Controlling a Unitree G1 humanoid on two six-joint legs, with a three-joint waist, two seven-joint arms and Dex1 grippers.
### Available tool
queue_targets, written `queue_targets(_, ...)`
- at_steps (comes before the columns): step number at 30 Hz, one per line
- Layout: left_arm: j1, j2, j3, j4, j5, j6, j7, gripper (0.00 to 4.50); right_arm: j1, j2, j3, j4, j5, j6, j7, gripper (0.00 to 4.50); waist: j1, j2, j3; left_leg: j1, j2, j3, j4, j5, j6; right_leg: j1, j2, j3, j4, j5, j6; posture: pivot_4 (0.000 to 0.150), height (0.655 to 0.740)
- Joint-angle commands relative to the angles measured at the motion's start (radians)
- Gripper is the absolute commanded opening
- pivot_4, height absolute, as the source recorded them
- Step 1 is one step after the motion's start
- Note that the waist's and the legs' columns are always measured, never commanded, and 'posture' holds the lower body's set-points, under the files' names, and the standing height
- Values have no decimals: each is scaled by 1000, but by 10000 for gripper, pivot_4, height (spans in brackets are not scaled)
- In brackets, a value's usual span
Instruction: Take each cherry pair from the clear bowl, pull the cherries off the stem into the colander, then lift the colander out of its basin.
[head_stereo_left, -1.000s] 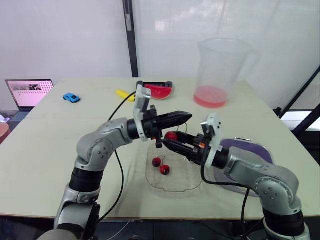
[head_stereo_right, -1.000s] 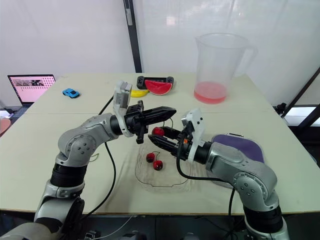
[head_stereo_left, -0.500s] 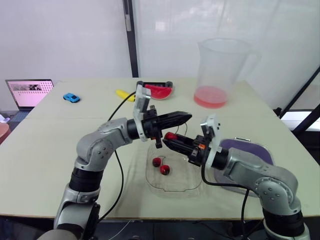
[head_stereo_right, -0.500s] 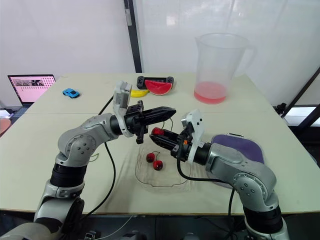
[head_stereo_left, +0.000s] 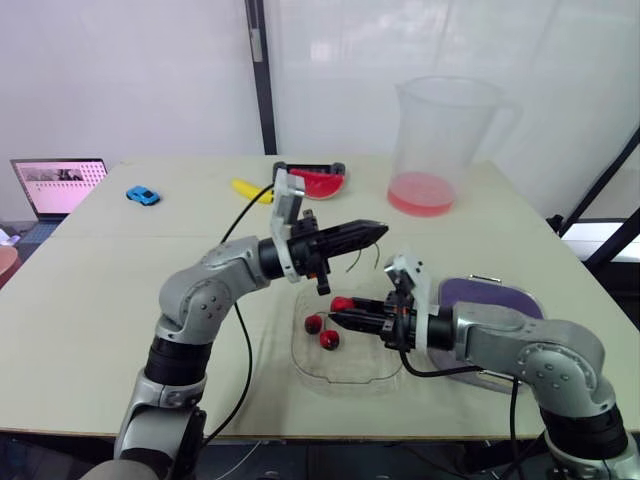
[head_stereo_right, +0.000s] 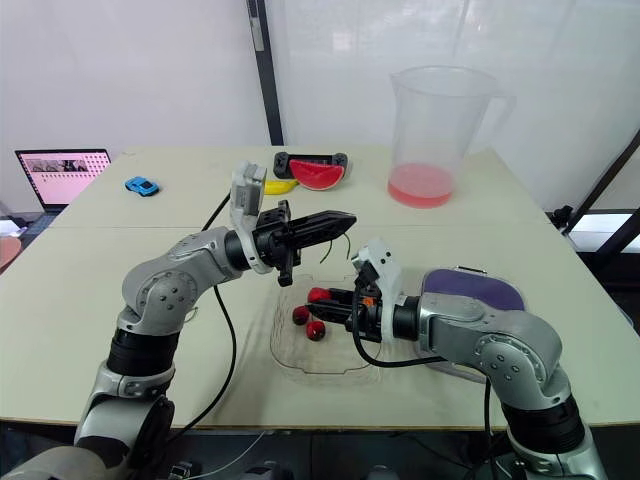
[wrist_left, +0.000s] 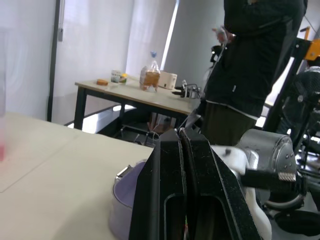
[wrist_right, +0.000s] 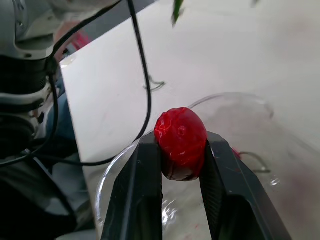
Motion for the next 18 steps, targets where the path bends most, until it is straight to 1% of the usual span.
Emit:
queue_targets(1,-25,1,27,-27,-6,-30,6,0,-44,-45,-80,-17,94,22,13,5569,1,0,0,0,0,0,0,0,0,0,0,0,0,0,0,1500,7400)
queue_targets(3,-19,12,29,-28,-2,-32,7,0,-61,-132,-164,-1,180,44,68,5569,4,0,0,0,0,0,0,0,0,0,0,0,0,0,0,1500,7400)
queue_targets(5,-13,23,34,-27,2,-34,10,0,-76,-257,-234,15,228,65,154,5569,6,0,0,0,0,0,0,0,0,1,-1,0,-1,0,0,1500,7400)
queue_targets(7,-8,26,48,-20,-7,-31,25,0,-89,-367,-280,53,242,79,220,5569,4,0,0,0,-1,1,1,-1,1,1,-1,0,-1,0,0,1500,7400)
queue_targets(8,-9,28,55,-12,-8,-28,32,0,-91,-438,-288,79,210,76,273,5569,3,0,0,0,0,1,0,-1,1,1,0,0,-1,0,0,1500,7400)
queue_targets(10,-1,50,59,-2,12,-36,25,0,-49,-666,-253,180,-5,-40,451,5569,4,2,1,0,0,1,0,-1,1,1,0,0,-1,0,0,1500,7400)
queue_targets(11,5,61,62,1,20,-41,22,0,-26,-753,-217,242,-113,-117,518,5569,3,2,1,0,0,2,0,-1,1,1,0,-1,-2,0,0,1500,7400)
queue_targets(12,13,70,63,-1,23,-44,19,0,1,-810,-179,291,-201,-193,571,5569,1,2,1,0,-1,4,0,-1,2,1,0,-1,-2,0,0,1500,7400)
queue_targets(14,29,82,64,-11,24,-44,20,0,52,-865,-102,358,-337,-330,643,5569,-1,1,1,0,0,5,0,-1,2,1,1,-1,-3,0,0,1500,7400)
queue_targets(16,44,96,60,-22,29,-43,21,0,72,-857,-26,412,-459,-448,678,5569,-5,1,1,0,1,5,0,-1,2,1,1,0,-3,0,0,1500,7400)
queue_targets(18,54,105,58,-31,31,-43,25,0,64,-817,20,440,-512,-501,710,5569,-6,2,1,0,1,5,-1,-1,2,0,1,0,-3,0,0,1500,7400)
